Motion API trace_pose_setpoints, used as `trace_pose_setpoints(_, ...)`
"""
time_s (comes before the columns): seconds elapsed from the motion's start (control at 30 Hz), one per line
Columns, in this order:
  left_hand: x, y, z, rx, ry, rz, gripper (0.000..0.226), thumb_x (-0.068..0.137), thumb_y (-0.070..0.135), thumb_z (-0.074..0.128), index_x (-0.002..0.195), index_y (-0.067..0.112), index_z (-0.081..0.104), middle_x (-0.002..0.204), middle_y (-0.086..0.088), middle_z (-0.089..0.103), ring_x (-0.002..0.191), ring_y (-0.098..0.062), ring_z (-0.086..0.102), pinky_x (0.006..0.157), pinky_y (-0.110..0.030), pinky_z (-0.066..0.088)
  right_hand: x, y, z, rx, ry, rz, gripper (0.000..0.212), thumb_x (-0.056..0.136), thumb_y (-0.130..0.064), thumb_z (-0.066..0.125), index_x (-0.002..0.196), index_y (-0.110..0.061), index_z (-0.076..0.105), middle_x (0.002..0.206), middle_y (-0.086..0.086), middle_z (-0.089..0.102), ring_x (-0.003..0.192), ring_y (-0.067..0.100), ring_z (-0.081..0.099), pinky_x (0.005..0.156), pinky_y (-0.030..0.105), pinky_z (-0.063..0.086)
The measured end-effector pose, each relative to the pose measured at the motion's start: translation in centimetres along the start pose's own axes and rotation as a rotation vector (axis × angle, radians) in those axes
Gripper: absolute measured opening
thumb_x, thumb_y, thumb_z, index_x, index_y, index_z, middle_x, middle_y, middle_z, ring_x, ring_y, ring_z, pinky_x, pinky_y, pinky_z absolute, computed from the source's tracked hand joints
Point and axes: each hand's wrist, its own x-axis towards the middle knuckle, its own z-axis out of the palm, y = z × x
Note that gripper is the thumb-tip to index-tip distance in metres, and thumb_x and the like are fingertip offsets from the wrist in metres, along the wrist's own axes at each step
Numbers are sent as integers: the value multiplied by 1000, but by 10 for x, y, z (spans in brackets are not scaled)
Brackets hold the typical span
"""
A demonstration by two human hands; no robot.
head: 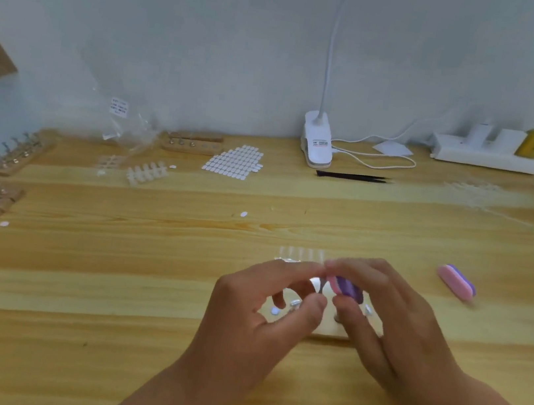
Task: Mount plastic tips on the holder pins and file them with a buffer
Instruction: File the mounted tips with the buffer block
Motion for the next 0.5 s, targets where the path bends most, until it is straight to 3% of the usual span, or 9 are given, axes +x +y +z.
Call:
trace_pose_setpoints(0.07, 0, -1, 2, 23, -2, 35, 33, 83, 28, 65, 115, 36, 66, 89, 15, 70, 79, -5, 62, 69, -20, 49, 1, 1, 0, -14, 30, -9, 31, 106, -32, 45, 132, -17, 50, 113, -18, 52, 101, -2, 58, 90, 17, 48)
trace_pose_setpoints(0.27, 0, -3, 4, 26, -15, 55, 37, 80, 31, 70, 116, 27, 70, 92, 16, 70, 90, -1, 63, 79, -8, 42, 2, -1, 0, 4, 134, -21, 27, 97, -21, 60, 122, -12, 57, 107, -10, 62, 100, 5, 63, 93, 16, 46)
trace_pose_setpoints(0.37, 0, -3, 4, 27, -2, 69, 44, 73, 25, 79, 116, 29, 69, 89, 16, 70, 86, -1, 64, 78, -9, 43, 3, 0, -1, -14, 163, -38, 27, 94, -14, 63, 120, -9, 62, 116, 0, 61, 113, 4, 60, 98, 15, 45)
trace_pose_setpoints(0.5, 1, -4, 1, 51, 52, 77, 40, 72, 24, 79, 110, 31, 71, 92, 19, 72, 87, 1, 65, 75, -10, 45, 2, -1, 2, 58, 145, -3, 26, 92, -10, 63, 119, -8, 65, 115, -3, 61, 112, 3, 60, 95, 15, 47)
